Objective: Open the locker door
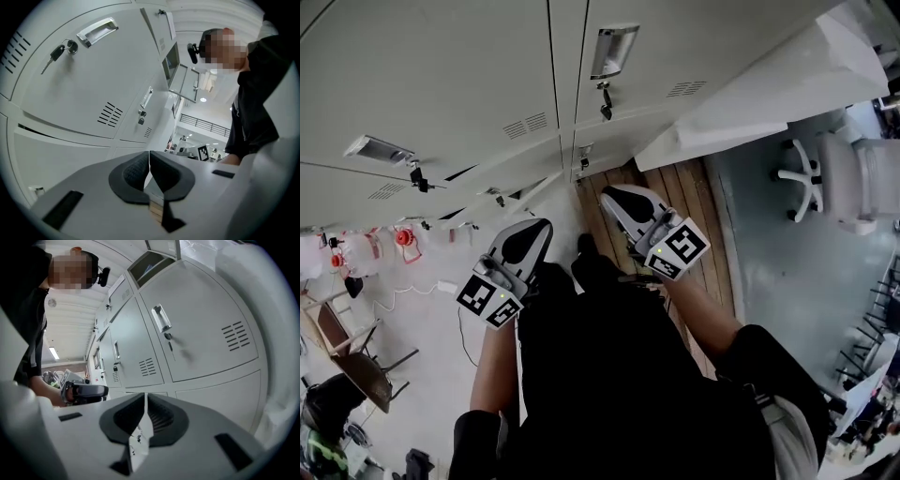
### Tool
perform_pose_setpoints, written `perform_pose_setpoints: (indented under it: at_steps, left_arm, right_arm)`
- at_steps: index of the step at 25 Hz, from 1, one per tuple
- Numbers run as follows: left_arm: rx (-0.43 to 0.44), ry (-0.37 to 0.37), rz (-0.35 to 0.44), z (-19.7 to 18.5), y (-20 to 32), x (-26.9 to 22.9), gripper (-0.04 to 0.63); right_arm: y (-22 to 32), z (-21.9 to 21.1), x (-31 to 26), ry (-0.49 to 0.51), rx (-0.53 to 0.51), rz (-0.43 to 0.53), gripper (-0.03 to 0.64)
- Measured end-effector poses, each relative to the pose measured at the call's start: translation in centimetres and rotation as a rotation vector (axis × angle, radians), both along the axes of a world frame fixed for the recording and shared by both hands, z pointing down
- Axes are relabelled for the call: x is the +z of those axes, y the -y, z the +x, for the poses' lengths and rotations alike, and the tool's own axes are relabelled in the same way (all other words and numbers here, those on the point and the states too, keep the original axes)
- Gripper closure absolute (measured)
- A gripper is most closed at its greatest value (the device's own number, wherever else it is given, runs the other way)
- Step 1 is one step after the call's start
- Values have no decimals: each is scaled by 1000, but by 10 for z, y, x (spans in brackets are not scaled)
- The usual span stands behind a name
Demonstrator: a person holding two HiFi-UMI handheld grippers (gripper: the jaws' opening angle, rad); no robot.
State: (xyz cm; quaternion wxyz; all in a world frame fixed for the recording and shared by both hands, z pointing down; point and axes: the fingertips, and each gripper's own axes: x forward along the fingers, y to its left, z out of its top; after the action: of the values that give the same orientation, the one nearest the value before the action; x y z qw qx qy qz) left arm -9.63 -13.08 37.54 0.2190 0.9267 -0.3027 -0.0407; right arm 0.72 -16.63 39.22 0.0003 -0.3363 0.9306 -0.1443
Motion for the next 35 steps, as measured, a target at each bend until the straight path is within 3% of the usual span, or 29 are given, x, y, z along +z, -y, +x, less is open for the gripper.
perform_pose_setpoints:
  at_steps: [8,19,35]
  left_arm:
    - [-19,7,-64,-9,16,29,578]
    - [-61,30,-71,-16,26,50,578]
    - [-69,44,-121,-15,12,72,577]
  right_arm:
    - [27,-2,40,-76,2,-42,572]
    - [34,-10,97,-181,-82,-68,541]
    - [82,-11,171,-279,-70,-111,508]
